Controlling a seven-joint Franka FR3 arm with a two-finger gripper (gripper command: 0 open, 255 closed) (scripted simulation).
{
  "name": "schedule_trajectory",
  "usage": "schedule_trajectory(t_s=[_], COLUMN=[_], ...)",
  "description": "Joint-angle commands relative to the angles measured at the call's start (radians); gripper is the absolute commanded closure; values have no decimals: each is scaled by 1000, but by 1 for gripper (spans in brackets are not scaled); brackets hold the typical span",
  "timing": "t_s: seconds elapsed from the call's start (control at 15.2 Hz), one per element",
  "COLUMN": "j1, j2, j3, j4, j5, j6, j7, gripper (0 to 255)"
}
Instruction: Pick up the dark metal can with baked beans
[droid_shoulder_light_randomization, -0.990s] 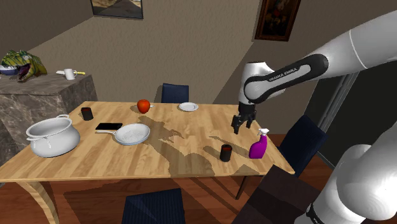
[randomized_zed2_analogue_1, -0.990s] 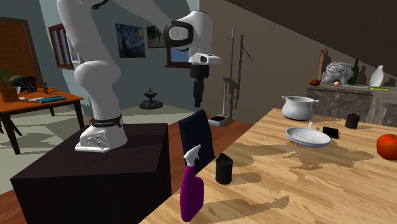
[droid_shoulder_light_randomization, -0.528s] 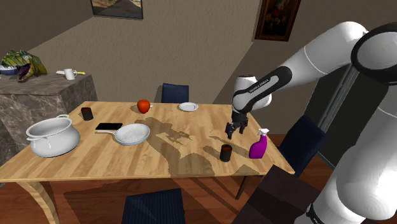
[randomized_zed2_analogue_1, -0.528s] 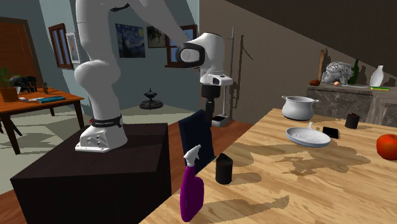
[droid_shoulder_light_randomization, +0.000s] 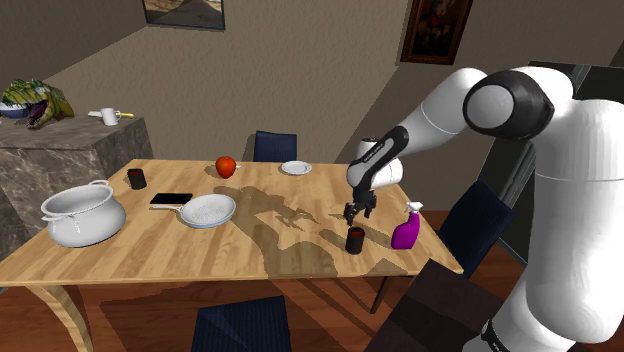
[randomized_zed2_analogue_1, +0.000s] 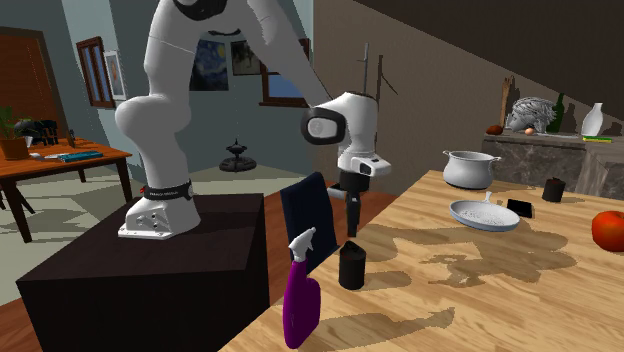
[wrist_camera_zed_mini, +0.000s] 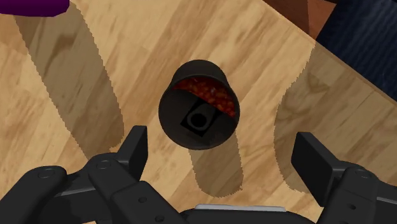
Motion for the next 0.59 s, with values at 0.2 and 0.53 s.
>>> schedule_trajectory(t_s=[0.2,0.53], j1=[-45,-57], j2=[164,224], j3=[28,43], j4=[133,148], j5=[47,62], j6=[30,76], j7=[-44,-55], gripper=[0,0])
